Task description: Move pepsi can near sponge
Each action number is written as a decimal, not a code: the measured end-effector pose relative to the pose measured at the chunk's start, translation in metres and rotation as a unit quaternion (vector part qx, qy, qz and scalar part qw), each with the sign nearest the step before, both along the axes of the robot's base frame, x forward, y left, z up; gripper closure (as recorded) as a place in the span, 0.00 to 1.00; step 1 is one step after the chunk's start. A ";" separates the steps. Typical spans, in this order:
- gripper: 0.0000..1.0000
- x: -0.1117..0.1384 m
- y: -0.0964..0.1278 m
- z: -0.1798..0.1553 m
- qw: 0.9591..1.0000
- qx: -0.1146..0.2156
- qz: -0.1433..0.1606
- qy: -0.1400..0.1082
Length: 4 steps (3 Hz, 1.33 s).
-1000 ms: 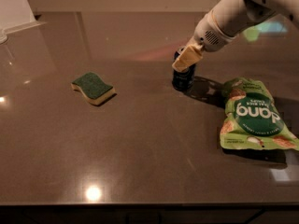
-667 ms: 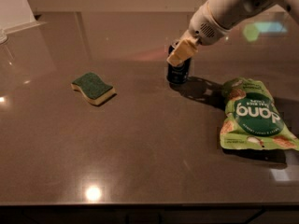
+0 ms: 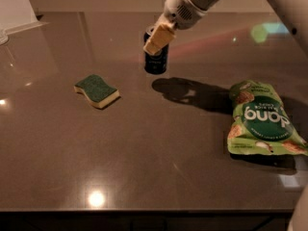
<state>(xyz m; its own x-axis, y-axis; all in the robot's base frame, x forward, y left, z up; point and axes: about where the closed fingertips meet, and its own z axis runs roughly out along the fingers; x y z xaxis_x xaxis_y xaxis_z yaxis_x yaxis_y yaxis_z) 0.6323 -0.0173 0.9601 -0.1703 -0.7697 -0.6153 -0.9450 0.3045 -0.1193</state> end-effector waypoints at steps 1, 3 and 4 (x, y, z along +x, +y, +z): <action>1.00 0.007 0.043 -0.006 0.999 0.004 0.041 0.011; 1.00 0.006 0.075 -0.025 0.997 0.016 0.065 0.024; 0.74 -0.002 0.088 -0.039 0.997 0.017 0.073 0.028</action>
Offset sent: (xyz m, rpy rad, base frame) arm 0.0105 0.0820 -0.0223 0.0259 0.0562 0.1446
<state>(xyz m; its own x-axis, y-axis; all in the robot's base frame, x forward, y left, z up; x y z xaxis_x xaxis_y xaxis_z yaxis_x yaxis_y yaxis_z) 0.6308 0.0709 0.9215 -0.0920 -0.7672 -0.6347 -0.9845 0.1656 -0.0575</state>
